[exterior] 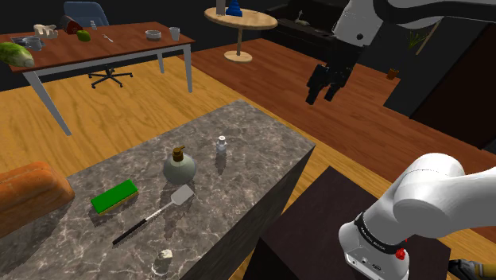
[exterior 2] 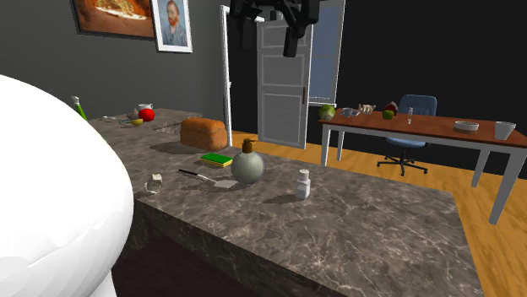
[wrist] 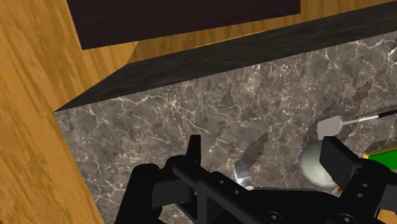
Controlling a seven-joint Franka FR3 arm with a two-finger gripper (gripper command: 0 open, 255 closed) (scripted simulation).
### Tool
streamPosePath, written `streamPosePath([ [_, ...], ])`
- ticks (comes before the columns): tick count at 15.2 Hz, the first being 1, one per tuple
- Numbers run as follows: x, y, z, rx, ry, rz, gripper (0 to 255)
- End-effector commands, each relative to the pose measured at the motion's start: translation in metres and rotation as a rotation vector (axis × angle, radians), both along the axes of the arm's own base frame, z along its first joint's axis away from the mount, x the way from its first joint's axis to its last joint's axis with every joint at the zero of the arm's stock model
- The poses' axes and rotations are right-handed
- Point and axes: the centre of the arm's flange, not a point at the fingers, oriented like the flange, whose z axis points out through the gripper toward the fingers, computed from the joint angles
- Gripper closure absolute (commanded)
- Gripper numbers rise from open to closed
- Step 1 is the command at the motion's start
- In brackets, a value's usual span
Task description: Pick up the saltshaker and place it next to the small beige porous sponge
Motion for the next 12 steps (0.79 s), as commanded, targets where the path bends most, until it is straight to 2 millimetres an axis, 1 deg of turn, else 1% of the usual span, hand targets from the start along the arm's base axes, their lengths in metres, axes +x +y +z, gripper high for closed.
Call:
streamPosePath([
  [1, 0.000, 0.000, 0.000, 0.000, 0.000, 0.000, 0],
  [12, 0.113, 0.014, -0.097, -0.010, 0.028, 0.059, 0],
])
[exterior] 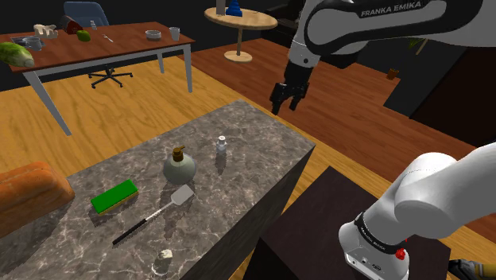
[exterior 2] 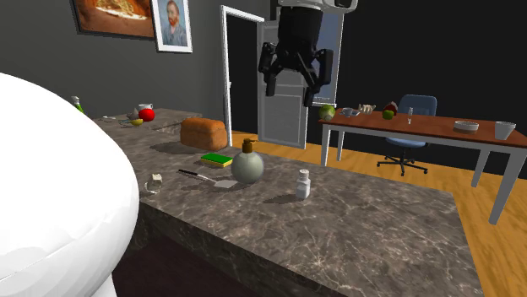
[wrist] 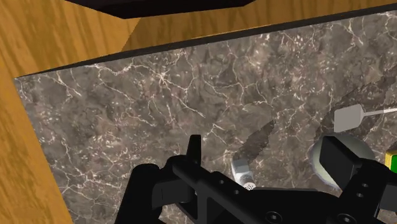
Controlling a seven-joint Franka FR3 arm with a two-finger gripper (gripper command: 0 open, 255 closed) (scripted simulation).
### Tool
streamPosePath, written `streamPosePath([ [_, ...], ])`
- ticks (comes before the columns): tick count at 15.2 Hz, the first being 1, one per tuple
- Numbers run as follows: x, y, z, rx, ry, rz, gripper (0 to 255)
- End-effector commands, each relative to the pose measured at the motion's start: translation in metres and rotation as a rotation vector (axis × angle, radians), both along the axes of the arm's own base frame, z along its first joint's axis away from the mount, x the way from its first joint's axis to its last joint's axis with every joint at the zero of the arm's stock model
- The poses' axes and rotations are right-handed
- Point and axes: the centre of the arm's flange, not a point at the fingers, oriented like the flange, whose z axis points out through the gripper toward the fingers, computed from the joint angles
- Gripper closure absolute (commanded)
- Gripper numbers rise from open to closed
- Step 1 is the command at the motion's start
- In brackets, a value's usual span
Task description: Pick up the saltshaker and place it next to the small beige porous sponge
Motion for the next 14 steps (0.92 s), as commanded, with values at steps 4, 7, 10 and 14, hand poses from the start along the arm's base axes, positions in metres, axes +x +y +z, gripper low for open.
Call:
streamPosePath([
  [4, 0.051, 0.009, -0.046, -0.005, 0.012, 0.027, 0],
  [7, 0.081, 0.015, -0.073, -0.007, 0.020, 0.043, 0],
  [10, 0.110, 0.020, -0.101, -0.010, 0.028, 0.059, 0],
  [14, 0.149, 0.029, -0.138, -0.013, 0.038, 0.080, 0],
])
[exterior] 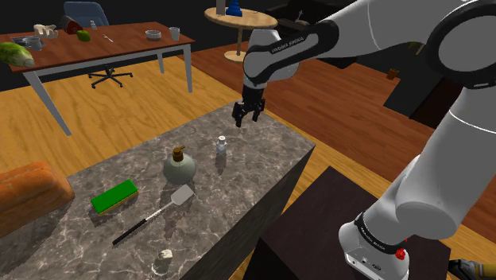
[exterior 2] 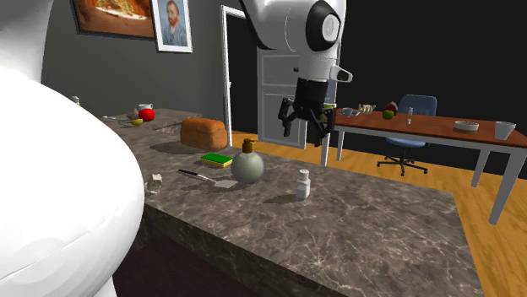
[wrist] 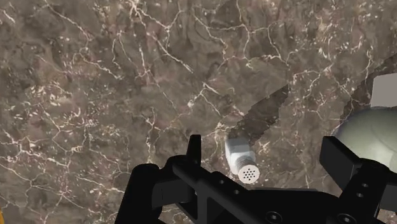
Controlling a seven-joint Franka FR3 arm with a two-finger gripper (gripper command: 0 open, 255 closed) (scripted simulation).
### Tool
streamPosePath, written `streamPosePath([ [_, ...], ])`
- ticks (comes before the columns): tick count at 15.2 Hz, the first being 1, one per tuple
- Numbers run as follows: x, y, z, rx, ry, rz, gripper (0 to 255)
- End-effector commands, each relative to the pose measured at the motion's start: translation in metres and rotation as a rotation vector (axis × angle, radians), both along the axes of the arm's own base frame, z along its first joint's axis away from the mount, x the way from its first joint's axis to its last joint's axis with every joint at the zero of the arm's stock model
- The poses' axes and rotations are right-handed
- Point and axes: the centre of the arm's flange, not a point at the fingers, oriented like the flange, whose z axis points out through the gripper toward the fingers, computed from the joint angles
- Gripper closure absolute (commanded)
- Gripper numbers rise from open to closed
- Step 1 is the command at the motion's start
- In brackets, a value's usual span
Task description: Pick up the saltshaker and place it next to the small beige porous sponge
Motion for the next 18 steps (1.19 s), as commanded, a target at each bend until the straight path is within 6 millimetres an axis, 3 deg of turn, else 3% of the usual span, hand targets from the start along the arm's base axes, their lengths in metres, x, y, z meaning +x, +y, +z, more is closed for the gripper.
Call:
streamPosePath([
  [1, 0.019, 0.002, -0.021, -0.002, 0.005, 0.011, 0],
  [13, 0.131, 0.032, -0.136, -0.013, 0.036, 0.075, 0],
  [18, 0.132, 0.035, -0.159, -0.013, 0.037, 0.077, 0],
])
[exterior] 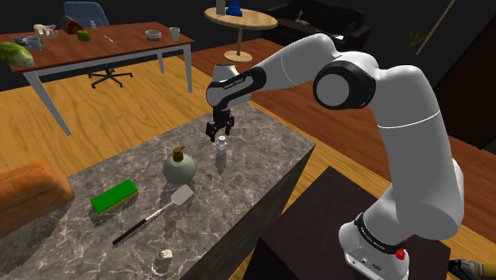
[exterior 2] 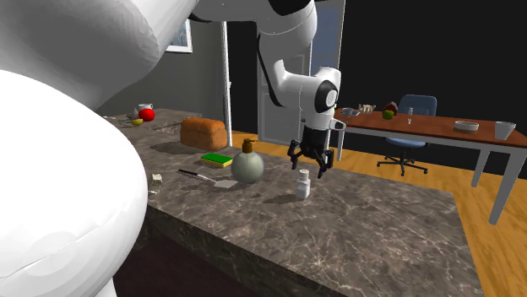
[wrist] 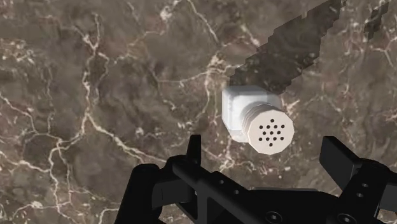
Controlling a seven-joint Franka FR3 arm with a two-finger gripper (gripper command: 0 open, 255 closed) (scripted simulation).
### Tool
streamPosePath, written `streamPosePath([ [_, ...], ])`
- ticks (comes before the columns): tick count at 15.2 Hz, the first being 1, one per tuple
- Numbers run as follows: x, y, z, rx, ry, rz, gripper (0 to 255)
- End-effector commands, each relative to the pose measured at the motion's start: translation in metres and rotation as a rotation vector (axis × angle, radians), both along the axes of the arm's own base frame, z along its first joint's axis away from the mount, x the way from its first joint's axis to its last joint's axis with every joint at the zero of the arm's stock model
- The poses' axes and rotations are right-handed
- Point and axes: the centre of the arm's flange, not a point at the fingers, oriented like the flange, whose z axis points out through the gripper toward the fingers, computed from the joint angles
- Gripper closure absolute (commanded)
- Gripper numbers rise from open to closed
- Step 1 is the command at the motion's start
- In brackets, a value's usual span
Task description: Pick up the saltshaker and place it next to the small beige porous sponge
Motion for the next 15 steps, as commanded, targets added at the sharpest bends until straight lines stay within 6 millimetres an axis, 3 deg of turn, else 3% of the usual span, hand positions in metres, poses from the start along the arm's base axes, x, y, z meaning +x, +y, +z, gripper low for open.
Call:
streamPosePath([
  [1, -0.001, 0.001, -0.010, 0.000, 0.000, 0.000, 0],
  [3, -0.002, 0.002, -0.023, 0.000, 0.000, 0.000, 0],
  [11, -0.002, 0.002, -0.023, 0.000, 0.000, 0.000, 0],
  [12, -0.002, 0.002, -0.023, 0.000, 0.000, 0.000, 255],
  [15, -0.002, 0.002, -0.023, 0.000, 0.000, 0.000, 255],
])
